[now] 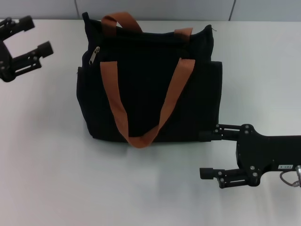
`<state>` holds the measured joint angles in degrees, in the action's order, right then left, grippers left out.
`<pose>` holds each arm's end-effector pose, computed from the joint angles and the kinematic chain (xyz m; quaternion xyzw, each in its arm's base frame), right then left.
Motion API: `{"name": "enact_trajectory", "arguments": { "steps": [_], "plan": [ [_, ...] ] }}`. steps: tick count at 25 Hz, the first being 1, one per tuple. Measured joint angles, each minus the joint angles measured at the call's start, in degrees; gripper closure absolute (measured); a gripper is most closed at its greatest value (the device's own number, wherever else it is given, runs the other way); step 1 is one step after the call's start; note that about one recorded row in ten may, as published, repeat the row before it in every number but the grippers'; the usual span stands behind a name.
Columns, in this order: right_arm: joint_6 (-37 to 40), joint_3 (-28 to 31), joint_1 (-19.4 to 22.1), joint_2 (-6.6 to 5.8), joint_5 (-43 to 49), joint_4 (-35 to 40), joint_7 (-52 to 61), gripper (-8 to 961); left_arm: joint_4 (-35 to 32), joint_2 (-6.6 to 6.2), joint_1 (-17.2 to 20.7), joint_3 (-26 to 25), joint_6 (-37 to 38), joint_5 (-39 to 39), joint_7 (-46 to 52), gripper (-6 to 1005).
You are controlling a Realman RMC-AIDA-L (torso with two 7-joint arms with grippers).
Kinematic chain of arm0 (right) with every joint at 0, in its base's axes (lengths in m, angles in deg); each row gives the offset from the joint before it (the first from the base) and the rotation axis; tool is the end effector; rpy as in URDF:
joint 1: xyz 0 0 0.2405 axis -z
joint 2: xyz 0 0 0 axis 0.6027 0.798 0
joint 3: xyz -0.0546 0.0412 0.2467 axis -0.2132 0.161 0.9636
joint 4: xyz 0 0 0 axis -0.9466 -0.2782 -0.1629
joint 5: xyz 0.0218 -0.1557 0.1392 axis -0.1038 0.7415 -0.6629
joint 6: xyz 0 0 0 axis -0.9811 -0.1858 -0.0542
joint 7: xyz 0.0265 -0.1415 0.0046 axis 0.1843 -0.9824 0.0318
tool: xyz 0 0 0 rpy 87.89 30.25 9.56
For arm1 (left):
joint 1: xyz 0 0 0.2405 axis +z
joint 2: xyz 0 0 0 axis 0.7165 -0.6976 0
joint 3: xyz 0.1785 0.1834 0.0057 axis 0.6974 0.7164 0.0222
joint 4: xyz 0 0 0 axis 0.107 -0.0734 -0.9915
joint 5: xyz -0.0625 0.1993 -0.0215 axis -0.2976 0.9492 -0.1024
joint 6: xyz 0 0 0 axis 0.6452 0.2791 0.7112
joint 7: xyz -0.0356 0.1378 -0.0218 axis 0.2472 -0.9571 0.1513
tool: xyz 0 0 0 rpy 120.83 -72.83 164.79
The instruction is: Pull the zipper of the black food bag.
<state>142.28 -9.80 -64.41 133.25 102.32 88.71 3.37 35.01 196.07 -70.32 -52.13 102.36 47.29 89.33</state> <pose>0.2600 0.2692 -0.0236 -0.9517 0.0876 0.2941 0.0098 -0.3061 0.3142 0.1023 -0.8849 -0.0993 -0.3495 0.2914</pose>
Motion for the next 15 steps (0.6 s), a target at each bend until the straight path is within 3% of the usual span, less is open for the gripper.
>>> {"name": "enact_trajectory", "arguments": {
  "steps": [2,5,15],
  "plan": [
    [0.01,0.05,0.0,-0.07,0.0,0.16,0.47,156,-0.74,-0.71,-0.08,-0.03,-1.27,2.94,0.87,243],
    [0.02,0.05,-0.22,-0.15,0.0,0.3,1.33,156,-2.05,-0.77,-0.2,-0.04,-1.52,7.34,1.18,252],
    [0.16,0.0,-0.44,-0.25,0.0,0.33,2.11,157,-3.29,1.3,-2.03,0.01,-6.69,12.28,-0.47,283]
  ]
}}
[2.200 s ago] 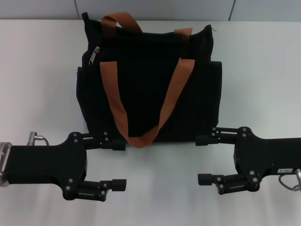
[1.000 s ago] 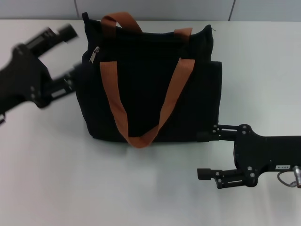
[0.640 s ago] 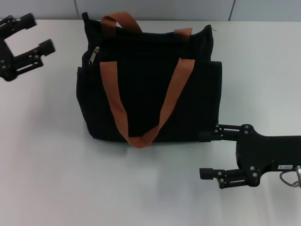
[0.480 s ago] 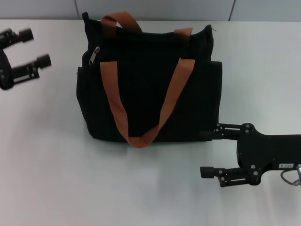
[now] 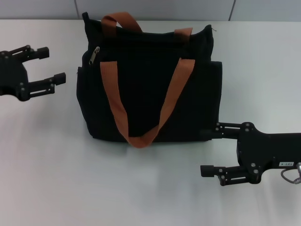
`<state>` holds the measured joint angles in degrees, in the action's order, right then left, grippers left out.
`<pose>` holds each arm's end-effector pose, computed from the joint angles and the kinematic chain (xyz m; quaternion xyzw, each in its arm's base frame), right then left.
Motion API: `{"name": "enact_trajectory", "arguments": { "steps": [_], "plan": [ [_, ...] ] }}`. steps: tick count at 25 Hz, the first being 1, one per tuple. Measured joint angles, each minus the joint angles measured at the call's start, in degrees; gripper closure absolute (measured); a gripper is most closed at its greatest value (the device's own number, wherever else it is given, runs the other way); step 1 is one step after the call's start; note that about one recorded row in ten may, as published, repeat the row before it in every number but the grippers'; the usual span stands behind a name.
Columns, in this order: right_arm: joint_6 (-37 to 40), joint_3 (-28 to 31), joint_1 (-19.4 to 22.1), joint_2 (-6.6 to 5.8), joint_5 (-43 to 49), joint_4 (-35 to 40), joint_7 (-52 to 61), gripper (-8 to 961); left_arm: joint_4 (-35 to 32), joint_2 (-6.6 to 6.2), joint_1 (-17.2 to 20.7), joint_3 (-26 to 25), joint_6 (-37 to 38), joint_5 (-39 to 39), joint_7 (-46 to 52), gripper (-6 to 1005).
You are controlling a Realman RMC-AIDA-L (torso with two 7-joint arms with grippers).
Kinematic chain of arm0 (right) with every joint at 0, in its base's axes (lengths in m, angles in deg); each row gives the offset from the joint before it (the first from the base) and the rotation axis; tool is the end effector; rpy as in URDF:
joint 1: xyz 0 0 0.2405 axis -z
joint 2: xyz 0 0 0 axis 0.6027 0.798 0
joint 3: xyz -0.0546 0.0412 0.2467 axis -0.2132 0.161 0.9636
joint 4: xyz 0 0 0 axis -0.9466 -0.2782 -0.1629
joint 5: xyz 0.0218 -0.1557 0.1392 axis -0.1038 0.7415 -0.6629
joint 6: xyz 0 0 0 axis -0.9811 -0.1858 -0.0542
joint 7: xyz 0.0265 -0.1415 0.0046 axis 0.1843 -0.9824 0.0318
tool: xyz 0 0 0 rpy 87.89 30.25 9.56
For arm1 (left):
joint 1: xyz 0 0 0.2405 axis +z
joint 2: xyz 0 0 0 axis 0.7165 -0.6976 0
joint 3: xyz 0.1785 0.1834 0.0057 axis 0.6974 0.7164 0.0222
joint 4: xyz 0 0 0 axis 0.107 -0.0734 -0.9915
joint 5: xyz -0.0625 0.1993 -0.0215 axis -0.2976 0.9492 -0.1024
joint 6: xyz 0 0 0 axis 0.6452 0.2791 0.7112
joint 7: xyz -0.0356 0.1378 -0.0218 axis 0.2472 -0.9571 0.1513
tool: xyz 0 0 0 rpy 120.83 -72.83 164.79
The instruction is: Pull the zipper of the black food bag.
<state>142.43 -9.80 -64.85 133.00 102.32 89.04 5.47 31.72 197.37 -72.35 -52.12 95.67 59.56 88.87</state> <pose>0.2585 0.2722 -0.0212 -0.9513 0.0984 0.2922 0.0046 -0.3159 0.3261 0.0812 -0.9258 -0.1016 -0.2424 0.2715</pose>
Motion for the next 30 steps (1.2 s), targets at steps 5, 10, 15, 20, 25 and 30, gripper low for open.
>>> {"name": "enact_trajectory", "arguments": {
  "steps": [5,10,15,20,25,30],
  "plan": [
    [0.0,0.01,-0.16,-0.14,0.0,-0.03,0.54,157,0.37,0.7,-2.38,1.06,-1.52,0.05,-1.24,299],
    [0.0,0.08,-0.23,-0.23,-0.14,-0.03,0.64,156,0.16,1.64,-4.52,4.39,-3.82,0.18,-1.32,314],
    [-0.11,0.11,-0.25,-0.25,-0.31,-0.04,0.66,157,0.02,2.45,-6.15,6.26,-6.97,0.27,-1.93,330],
    [-0.5,0.18,-0.25,-0.26,-0.42,-0.04,0.67,157,-0.08,2.66,-6.51,6.55,-7.78,0.29,-3.88,345],
    [-0.51,0.19,-0.25,-0.26,-0.44,-0.03,0.74,156,-0.2,2.56,-5.78,5.53,-7.45,-0.1,-5.59,361],
    [-0.52,0.27,-0.25,-0.26,-0.44,-0.06,0.74,157,-0.27,2.89,-5.51,4.52,-7.33,-0.24,-6.35,509]
  ]
}}
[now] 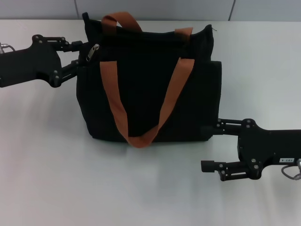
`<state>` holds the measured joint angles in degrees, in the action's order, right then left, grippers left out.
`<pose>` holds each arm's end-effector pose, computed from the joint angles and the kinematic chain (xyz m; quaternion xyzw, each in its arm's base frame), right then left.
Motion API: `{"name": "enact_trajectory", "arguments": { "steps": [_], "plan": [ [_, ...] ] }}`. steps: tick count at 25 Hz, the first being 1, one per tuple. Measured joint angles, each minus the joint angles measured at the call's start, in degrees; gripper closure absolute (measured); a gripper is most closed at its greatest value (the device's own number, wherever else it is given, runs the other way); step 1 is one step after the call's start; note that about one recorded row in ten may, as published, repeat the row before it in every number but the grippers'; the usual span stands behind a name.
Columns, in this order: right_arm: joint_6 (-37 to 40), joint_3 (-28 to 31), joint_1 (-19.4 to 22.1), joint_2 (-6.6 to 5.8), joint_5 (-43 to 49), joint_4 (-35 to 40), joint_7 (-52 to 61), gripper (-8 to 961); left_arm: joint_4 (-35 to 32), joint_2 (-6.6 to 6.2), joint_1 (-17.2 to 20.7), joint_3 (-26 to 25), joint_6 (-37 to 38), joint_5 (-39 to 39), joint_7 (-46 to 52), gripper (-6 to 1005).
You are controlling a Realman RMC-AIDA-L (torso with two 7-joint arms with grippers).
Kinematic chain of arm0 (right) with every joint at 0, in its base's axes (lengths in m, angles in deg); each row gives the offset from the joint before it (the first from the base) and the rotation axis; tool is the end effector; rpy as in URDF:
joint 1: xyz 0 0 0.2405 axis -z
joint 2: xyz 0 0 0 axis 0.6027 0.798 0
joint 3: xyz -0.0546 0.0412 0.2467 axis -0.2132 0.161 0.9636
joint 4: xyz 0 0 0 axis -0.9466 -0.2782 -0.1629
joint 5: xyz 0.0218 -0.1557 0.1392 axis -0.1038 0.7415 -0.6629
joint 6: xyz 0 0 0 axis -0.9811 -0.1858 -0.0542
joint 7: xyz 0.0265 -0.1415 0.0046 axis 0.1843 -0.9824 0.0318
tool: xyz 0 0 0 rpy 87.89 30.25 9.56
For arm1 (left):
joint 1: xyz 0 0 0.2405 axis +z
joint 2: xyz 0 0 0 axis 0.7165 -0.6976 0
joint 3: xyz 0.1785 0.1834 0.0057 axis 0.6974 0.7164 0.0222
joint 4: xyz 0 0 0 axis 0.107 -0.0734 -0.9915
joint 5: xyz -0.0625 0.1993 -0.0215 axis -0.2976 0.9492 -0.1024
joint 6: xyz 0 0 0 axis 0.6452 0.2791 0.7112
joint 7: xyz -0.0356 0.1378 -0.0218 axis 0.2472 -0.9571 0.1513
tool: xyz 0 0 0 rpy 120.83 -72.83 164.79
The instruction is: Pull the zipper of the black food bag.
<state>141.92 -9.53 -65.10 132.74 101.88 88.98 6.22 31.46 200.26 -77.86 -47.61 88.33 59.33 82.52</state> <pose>0.2585 0.2758 -0.0191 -0.9506 0.1040 0.2924 0.0108 -0.2847 0.3610 0.0518 -0.9380 -0.0236 -0.2075 0.2768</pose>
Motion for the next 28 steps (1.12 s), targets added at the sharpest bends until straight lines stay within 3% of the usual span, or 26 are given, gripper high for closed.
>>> {"name": "enact_trajectory", "arguments": {
  "steps": [2,9,14,18,21,28],
  "plan": [
    [0.01,0.0,0.0,0.0,0.0,0.0,0.0,157,0.0,0.1,0.01,0.0,0.02,-0.01,-0.09,603],
    [0.28,0.59,-0.17,0.01,-0.13,0.03,0.0,156,-1.18,0.61,0.52,-0.05,1.41,-0.38,-0.45,758],
    [4.47,5.0,-1.35,0.32,-0.18,-0.21,1.63,157,-1.63,0.99,1.93,-0.37,3.07,-3.26,-1.78,871],
    [9.09,10.14,-4.73,0.63,-0.18,-0.25,10.66,156,-2.06,2.21,3.39,-0.42,2.9,-5.71,-4.16,970],
    [9.42,13.3,-8.37,0.64,-0.24,-0.18,20.65,156,-2.09,2.89,3.99,-0.47,2.66,-6.55,-5.65,969],
    [3.03,14.91,-17.47,0.24,-1.39,-0.1,40.24,157,-2.11,3.5,4.3,-2.0,2.31,-6.92,-6.21,967]
  ]
}}
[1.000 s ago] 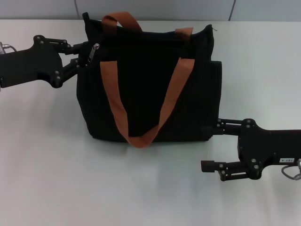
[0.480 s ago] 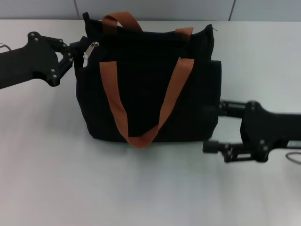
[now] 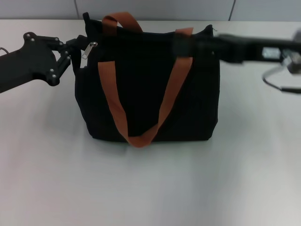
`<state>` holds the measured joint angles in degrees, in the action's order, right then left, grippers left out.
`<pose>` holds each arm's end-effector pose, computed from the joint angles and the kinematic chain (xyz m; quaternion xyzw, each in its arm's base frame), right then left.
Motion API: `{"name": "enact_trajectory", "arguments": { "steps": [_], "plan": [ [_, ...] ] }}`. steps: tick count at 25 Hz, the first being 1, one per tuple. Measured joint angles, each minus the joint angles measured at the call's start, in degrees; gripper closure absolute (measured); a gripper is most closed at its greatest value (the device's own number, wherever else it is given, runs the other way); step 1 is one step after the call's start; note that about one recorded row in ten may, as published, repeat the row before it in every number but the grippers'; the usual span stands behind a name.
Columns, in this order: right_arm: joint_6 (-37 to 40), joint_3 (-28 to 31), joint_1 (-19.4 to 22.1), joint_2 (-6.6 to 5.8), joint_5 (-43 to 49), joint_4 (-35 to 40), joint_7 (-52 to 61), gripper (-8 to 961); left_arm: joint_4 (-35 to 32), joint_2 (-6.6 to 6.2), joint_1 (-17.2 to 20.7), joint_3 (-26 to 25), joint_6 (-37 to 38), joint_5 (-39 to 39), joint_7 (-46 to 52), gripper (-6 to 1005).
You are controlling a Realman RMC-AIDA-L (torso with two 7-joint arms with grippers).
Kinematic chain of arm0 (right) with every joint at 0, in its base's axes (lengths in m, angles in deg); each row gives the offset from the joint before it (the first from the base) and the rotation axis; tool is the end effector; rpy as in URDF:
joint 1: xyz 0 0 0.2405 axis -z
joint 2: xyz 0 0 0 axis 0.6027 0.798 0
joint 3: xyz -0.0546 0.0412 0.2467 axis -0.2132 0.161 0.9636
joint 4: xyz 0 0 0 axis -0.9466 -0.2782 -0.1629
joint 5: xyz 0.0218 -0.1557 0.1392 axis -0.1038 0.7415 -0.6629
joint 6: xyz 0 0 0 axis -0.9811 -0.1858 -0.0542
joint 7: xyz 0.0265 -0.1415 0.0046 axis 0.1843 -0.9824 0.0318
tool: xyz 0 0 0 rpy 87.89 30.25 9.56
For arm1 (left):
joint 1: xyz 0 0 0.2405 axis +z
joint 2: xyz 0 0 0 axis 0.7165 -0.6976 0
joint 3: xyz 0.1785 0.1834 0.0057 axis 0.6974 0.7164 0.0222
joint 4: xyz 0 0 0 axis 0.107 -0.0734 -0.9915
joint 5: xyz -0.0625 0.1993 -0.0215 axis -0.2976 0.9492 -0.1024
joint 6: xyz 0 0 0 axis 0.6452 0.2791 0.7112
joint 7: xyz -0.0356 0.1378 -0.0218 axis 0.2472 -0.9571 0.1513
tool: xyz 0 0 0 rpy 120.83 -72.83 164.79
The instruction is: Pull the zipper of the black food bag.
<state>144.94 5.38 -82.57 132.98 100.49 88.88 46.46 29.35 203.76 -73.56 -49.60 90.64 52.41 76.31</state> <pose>0.1599 0.3544 0.0129 0.8712 -0.2977 -0.3799 0.0895 -0.2867 0.3426 0.0495 -0.9086 -0.0033 -0.2572 0.3291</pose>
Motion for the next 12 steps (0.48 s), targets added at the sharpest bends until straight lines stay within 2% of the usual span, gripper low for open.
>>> {"name": "enact_trajectory", "arguments": {
  "steps": [5,12],
  "plan": [
    [-7.59,-4.58,-5.67,-0.42,0.26,-0.35,12.49,157,-0.01,0.04,0.09,-1.57,-0.01,-0.07,-0.02,966],
    [-15.64,-11.33,-10.96,-0.02,0.14,-0.08,26.06,163,-1.19,0.32,0.36,-2.64,0.33,-0.2,-0.73,964]
  ]
}}
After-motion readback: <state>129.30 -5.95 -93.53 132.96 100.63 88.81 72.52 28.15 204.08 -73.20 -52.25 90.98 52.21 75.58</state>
